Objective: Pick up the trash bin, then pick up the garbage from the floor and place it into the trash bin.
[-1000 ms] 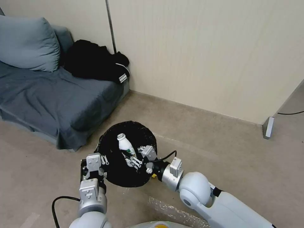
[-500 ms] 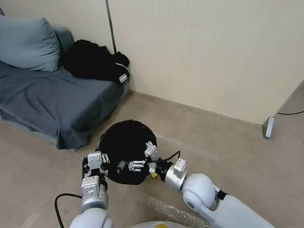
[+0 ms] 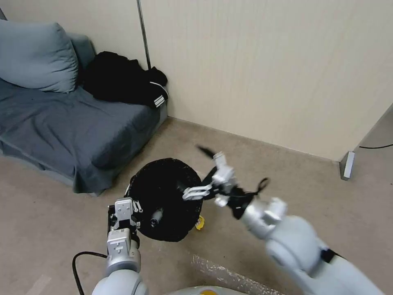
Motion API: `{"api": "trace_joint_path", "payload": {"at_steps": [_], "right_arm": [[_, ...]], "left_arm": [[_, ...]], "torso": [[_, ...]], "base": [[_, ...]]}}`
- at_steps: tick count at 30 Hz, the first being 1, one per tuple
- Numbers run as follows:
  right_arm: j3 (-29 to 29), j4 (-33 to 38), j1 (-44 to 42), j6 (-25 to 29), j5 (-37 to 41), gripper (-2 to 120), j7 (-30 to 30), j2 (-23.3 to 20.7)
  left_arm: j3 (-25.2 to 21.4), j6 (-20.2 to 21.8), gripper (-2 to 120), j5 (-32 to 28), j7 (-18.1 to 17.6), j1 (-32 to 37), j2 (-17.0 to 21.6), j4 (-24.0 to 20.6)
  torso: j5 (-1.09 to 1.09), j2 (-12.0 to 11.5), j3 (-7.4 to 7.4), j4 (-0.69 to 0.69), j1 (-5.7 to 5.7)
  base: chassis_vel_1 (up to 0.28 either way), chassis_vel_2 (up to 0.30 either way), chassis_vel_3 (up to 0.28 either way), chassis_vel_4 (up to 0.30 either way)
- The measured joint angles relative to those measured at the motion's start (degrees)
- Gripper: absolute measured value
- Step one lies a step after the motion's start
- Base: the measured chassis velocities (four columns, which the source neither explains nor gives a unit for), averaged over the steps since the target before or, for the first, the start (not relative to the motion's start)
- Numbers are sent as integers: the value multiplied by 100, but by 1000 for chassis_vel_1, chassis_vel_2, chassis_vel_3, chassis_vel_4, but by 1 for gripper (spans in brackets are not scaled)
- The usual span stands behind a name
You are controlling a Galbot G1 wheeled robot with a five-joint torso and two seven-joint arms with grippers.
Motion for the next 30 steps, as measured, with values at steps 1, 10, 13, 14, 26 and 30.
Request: {"api": "trace_joint_path", "payload": {"at_steps": [1,10,13,14,26,30], "right_arm": [[0,0,0,0,0,100,0,0],[1177,31,-2032,526,-1572,100,1217,1655],[1224,-192,-2287,582,-1752,100,1405,1861],[1221,-289,-2403,598,-1793,100,1500,1956],[1270,-440,-2437,667,-1778,100,1558,2124],[1341,-394,-2402,652,-1719,100,1545,2082]], "left_arm": [[0,0,3,0,0,0,0,0],[-332,-32,3,-297,-10,-82,143,30],[-387,-37,3,-397,-20,-60,180,-18],[-408,-44,3,-438,-22,-44,197,-38],[-405,-47,3,-539,-25,-5,251,-231],[-407,-46,3,-532,-23,2,243,-256]], "torso": [[0,0,0,0,0],[-1,0,0,-1,0],[0,0,0,-1,0],[-1,0,0,-1,0],[0,0,0,-1,0],[0,0,0,-1,0]], "base": [[0,0,0,0],[0,0,0,0],[0,0,0,0],[0,0,0,0],[0,0,0,0],[0,0,0,0]]}}
